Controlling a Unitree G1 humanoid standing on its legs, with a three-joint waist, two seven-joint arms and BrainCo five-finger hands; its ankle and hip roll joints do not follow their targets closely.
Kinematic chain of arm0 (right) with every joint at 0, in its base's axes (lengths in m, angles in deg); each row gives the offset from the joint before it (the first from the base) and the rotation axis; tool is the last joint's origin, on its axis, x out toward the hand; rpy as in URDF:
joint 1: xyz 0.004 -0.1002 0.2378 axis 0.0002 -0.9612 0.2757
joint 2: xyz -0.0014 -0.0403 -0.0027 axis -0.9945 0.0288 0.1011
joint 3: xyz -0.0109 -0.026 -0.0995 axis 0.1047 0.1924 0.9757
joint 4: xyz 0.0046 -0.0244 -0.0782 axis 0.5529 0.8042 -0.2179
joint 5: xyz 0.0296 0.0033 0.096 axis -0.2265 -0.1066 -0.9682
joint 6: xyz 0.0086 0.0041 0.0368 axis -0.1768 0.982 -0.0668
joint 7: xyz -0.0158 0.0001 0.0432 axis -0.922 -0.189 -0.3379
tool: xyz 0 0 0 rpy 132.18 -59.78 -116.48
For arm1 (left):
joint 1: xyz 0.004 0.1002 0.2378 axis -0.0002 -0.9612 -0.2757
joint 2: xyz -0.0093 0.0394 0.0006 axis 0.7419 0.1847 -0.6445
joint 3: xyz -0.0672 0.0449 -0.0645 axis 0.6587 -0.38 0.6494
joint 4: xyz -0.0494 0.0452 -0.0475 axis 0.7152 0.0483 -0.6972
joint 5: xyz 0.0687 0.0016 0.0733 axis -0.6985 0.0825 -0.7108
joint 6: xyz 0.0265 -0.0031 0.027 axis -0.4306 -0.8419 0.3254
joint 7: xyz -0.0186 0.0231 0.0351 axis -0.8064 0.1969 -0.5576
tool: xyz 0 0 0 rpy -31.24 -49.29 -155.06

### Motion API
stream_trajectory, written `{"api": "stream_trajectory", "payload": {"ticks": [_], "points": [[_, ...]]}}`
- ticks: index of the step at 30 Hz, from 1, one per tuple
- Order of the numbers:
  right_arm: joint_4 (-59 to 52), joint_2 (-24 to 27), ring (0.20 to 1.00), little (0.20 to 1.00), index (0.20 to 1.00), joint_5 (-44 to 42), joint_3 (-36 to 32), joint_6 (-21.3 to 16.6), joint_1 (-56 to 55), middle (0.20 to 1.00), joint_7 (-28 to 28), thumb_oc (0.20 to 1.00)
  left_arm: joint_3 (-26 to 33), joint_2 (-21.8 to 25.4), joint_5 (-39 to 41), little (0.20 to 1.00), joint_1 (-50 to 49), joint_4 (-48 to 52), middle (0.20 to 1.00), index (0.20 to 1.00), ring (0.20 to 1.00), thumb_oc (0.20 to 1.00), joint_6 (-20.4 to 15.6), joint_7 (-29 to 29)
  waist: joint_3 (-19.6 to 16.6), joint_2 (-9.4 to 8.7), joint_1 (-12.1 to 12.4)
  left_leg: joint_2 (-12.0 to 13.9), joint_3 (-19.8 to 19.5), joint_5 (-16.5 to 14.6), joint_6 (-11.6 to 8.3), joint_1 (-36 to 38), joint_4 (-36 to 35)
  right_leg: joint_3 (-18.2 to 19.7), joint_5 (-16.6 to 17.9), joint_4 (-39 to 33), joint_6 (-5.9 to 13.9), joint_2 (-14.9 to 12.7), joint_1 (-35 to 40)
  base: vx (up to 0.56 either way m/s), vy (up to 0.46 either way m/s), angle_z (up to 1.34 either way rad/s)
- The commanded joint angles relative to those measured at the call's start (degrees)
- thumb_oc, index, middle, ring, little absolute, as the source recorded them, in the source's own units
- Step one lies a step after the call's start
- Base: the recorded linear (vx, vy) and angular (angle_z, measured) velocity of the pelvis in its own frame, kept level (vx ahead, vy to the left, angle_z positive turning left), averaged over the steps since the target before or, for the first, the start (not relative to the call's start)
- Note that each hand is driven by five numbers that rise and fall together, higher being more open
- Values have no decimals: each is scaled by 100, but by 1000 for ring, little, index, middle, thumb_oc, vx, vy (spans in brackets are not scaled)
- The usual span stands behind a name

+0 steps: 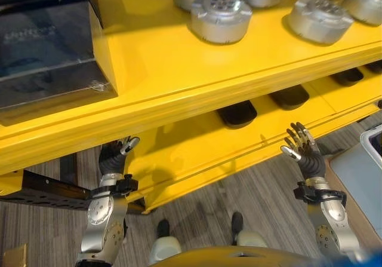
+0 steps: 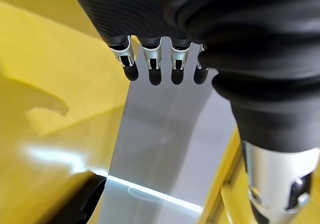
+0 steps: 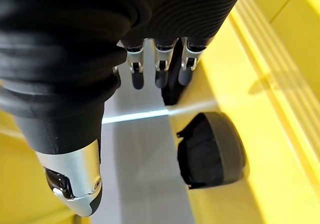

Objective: Move parts from the plastic box to the shelf.

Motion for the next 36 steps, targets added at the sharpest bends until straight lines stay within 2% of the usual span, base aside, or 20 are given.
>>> {"api": "stream_trajectory", "payload": {"ticks": [1, 4, 7, 8, 11, 14, 16, 17, 18, 19, 20, 21, 26, 28, 32, 36], "points": [[-160, 36, 1000, 1000, 1000, 163, -184, -140, 324, 1000, -72, 1000, 183, 166, -277, 1000, 9, 68, 1000, 1000, 1000, 1000, -186, 183, -102, -33, 64, 316, -270, -193, 62, -317, 72, -97, -30, 37, 419, -425, -197, -8, 67, -7], [-26, -130, 1000, 1000, 1000, 207, -148, -170, 472, 1000, -260, 1000, 170, 103, -308, 1000, 9, -46, 1000, 1000, 1000, 1000, -181, 136, -244, -44, 80, 284, -211, -252, 87, -216, 138, -42, -4, 37, 457, -481, -132, -14, 80, -9], [-14, -202, 1000, 1000, 1000, 378, -66, -148, 545, 1000, -362, 1000, 118, 62, -320, 1000, 64, -119, 1000, 1000, 1000, 1000, -163, 122, -294, -85, 85, 186, -148, -486, 173, -127, 353, 58, 47, 37, 500, -588, -30, -24, 116, -6], [17, -259, 1000, 1000, 1000, 367, -25, -124, 576, 1000, -373, 1000, 74, 103, -398, 1000, 116, -131, 1000, 1000, 1000, 1000, -141, 108, -308, -106, 68, 63, -108, -645, 253, -115, 552, 130, 172, 37, 549, -708, 28, -49, 175, -5], [-46, -323, 1000, 1000, 1000, 397, 23, -96, 510, 1000, -355, 1000, 67, 180, -472, 1000, 134, -120, 1000, 1000, 1000, 1000, -125, 134, -293, -154, 33, -149, -97, -828, 366, -170, 792, 210, 315, 73, 599, -889, 24, -63, 174, -11], [-83, -395, 1000, 1000, 1000, 412, 44, -47, 392, 1000, -303, 1000, 36, 265, -592, 1000, 156, -111, 1000, 1000, 1000, 1000, -91, 145, -230, -206, -22, -414, -78, -949, 522, -257, 950, 297, 607, 150, 691, -1115, -66, -89, 200, -2], [-80, -488, 1000, 1000, 1000, 406, 61, -37, 390, 1000, -307, 1000, 0, 319, -640, 1000, 269, -203, 1000, 1000, 1000, 1000, -95, 116, -176, -220, -60, -603, 29, -896, 636, -348, 857, 433, 1096, 176, 758, -1273, -382, -149, 215, -3], [-129, -485, 1000, 1000, 1000, 430, 78, -22, 371, 1000, -289, 1000, 0, 330, -626, 1000, 283, -219, 1000, 1000, 1000, 1000, -90, 120, -176, -202, -76, -637, 97, -891, 668, -346, 800, 454, 1179, 184, 758, -1300, -494, -121, 187, -20], [-192, -479, 1000, 1000, 1000, 469, 88, 0, 333, 1000, -270, 1000, -28, 345, -620, 1000, 287, -226, 1000, 1000, 1000, 1000, -56, 150, -158, -175, -95, -656, 200, -885, 716, -278, 706, 414, 1299, 213, 758, -1330, -598, -88, 185, -40], [-193, -486, 1000, 1000, 1000, 474, 110, 1, 343, 1000, -274, 1000, -61, 361, -610, 1000, 310, -244, 1000, 1000, 1000, 1000, -45, 147, -97, -123, -55, -666, 280, -882, 764, -215, 638, 193, 1220, 405, 758, -1368, -724, -104, 204, -59], [-201, -469, 1000, 1000, 1000, 486, 153, -2, 423, 1000, -307, 1000, -63, 380, -607, 1000, 324, -220, 1000, 1000, 1000, 1000, -28, 132, 17, -41, 42, -634, 379, -888, 808, -183, 652, -344, 1073, 731, 709, -1499, -808, -134, 207, -89], [-270, -448, 1000, 1000, 1000, 388, 399, -13, 515, 1000, -239, 1000, -24, 403, -489, 1000, 202, -151, 1000, 1000, 1000, 1000, -3, 193, 229, 97, 124, -477, 581, -918, 808, -134, 833, -1077, 537, 1170, 513, -1584, -551, -104, 47, -132], [-305, -357, 1000, 1000, 1000, 251, 624, 20, 623, 1000, -90, 1000, -4, 283, -372, 1000, 130, -123, 1000, 1000, 1000, 1000, -11, 206, 195, -99, 173, -279, 743, -914, 602, -157, 984, -971, 507, 908, 653, -1557, -311, 23, -126, -56], [-302, -292, 1000, 1000, 1000, 267, 657, 51, 655, 1000, -100, 1000, -2, 206, -337, 1000, 86, -160, 1000, 1000, 1000, 1000, -20, 183, 138, -109, 129, -88, 830, -818, 498, -47, 866, -921, 489, 893, 664, -1444, -304, 107, -235, -34], [-436, -148, 1000, 1000, 1000, 213, 599, 11, 660, 1000, -81, 1000, -29, 73, -147, 1000, -28, -144, 1000, 1000, 1000, 1000, -15, 218, 49, 43, 39, 434, 1004, -460, 217, 127, 550, -981, -119, 908, 470, -1031, -350, 111, -226, -32], [-442, -35, 1000, 1000, 1000, 232, 521, -43, 636, 1000, -114, 1000, -239, 76, -144, 1000, 72, -155, 1000, 1000, 1000, 1000, 14, 300, 109, 197, -65, 790, 1149, -235, 63, 138, 453, -907, -526, 1348, 314, -729, -659, 57, -200, -32]]}}
